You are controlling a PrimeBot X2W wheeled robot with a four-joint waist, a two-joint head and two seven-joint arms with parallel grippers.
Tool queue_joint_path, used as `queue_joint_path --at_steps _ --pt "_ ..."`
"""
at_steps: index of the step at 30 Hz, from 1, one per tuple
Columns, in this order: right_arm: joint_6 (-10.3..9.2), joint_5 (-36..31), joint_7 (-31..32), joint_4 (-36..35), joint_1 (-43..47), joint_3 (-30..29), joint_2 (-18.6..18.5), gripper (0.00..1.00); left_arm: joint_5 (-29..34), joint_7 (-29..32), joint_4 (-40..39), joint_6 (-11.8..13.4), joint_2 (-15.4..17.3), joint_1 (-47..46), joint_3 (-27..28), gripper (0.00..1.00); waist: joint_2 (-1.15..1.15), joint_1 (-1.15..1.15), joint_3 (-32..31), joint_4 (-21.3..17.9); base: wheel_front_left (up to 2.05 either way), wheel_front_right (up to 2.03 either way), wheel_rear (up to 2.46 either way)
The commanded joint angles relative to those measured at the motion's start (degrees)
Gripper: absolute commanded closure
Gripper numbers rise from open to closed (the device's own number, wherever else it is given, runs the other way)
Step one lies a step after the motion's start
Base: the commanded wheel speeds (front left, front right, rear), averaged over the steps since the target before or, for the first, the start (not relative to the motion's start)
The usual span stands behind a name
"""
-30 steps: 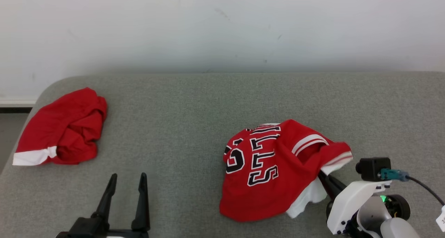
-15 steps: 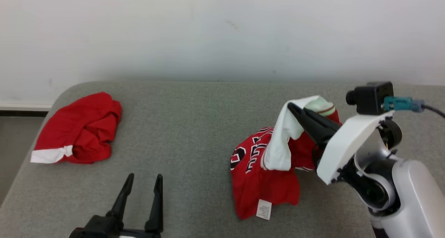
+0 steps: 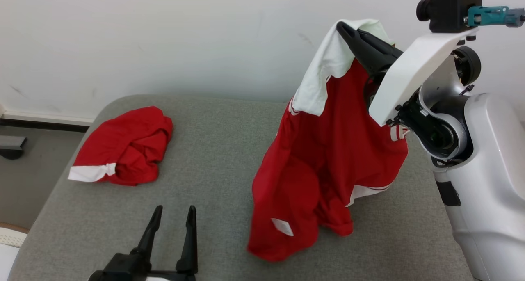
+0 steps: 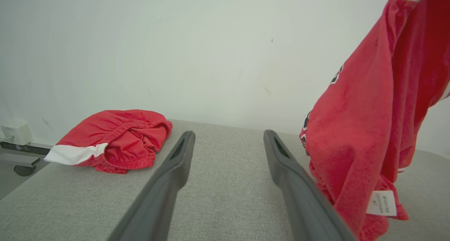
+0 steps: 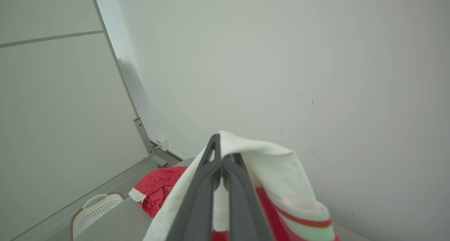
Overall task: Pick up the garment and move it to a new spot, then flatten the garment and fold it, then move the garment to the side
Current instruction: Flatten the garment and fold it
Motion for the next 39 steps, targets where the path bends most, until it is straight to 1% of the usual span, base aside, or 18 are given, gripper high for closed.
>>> queue_joint_path --at_steps 1,4,7,9,13,15,18,21,25,30,35,36,37,38,39 --pt "0.04 0.41 -0.79 0.78 -0.46 0.0 -0.05 1.0 -0.93 -0.03 0.04 0.41 0.16 0.48 -0.01 0.0 0.0 0.0 -0.21 0.0 0.0 0.0 0.0" --pt "0.04 0.3 -1.51 1.76 1.57 -0.06 -0.05 1.0 -1.2 -0.03 -0.3 0.84 0.17 1.19 0.03 0.0 0.0 0.0 -0.56 -0.44 0.0 0.0 0.0" --pt "0.04 -0.39 -0.81 0.13 6.33 -0.41 -0.06 1.0 -1.14 -0.03 -0.73 1.13 0.17 1.81 0.36 0.0 0.0 0.0 -0.7 -1.39 0.0 0.0 0.0" --pt "0.04 -0.98 0.03 -2.54 10.64 -0.76 -0.37 1.0 -0.94 -0.03 -0.97 1.18 0.17 2.26 0.65 0.0 0.0 0.0 -0.61 -2.19 0.0 0.0 0.0" --pt "0.04 -1.5 2.62 -9.2 21.63 -2.87 -2.74 1.0 0.02 -0.03 -1.39 1.07 0.16 2.48 1.7 0.0 0.0 0.0 0.1 -4.21 0.0 0.0 0.0" --pt "0.04 -1.7 3.99 -12.05 26.93 -4.9 -3.79 1.0 0.43 -0.03 -1.47 0.76 0.17 2.37 2.1 0.0 0.0 0.0 0.62 -5.37 0.0 0.0 0.0" --pt "0.04 -2.64 5.68 -13.94 33.29 -8.25 -5.42 1.0 0.51 -0.02 -1.57 0.5 0.16 1.82 2.39 0.0 0.0 0.0 1.47 -6.81 0.0 0.0 0.0" --pt "0.04 -3.74 6.37 -13.23 37.64 -11.59 -6.33 1.0 0.75 -0.03 -1.6 0.21 0.16 1.03 2.51 0.0 0.0 0.0 2.25 -7.71 0.0 0.0 0.0" --pt "0.04 -5.29 5.89 -9.0 40.96 -15.38 -5.5 1.0 1.06 -0.03 -1.3 -0.11 0.17 0.26 2.44 0.0 0.0 0.0 3.06 -8.39 0.0 0.0 0.0" --pt "0.04 -8.85 3.93 -1.72 42.52 -18.39 -5.18 1.0 1.14 -0.03 -1.01 -0.51 0.17 -0.2 2.29 0.0 0.0 0.0 3.75 -8.16 0.0 0.0 0.0" --pt "0.04 -9.55 1.01 3.92 41.15 -19.45 -4.18 1.0 1.55 -0.03 -0.79 -0.89 0.17 -0.1 2.78 0.0 0.0 0.0 3.82 -8.01 0.0 0.0 0.0" --pt "0.04 -9.5 0.56 4.76 40.74 -19.39 -4.07 0.94 1.6 -0.03 -0.69 -0.89 0.17 -0.05 2.87 0.0 0.0 0.0 3.73 -8.02 0.0 0.0 0.0" --pt "0.04 -9.6 0.01 5.57 40.36 -19.5 -4.02 0.69 1.58 -0.03 -0.62 -0.93 0.17 0.01 2.93 0.0 0.0 0.0 3.61 -8.03 0.0 0.0 0.0" --pt "0.04 -10.06 -0.99 6.7 39.94 -19.34 -4.13 0.0 1.56 -0.03 -0.54 -0.92 0.17 0.19 2.95 0.0 0.0 0.0 3.28 -8.02 0.0 0.0 0.0" --pt "0.04 -10.04 -1.39 7.12 39.83 -19.14 -4.31 0.0 1.57 -0.03 -0.52 -0.9 0.17 0.32 2.94 0.0 0.0 0.0 3.09 -8.01 0.0 0.0 0.0"
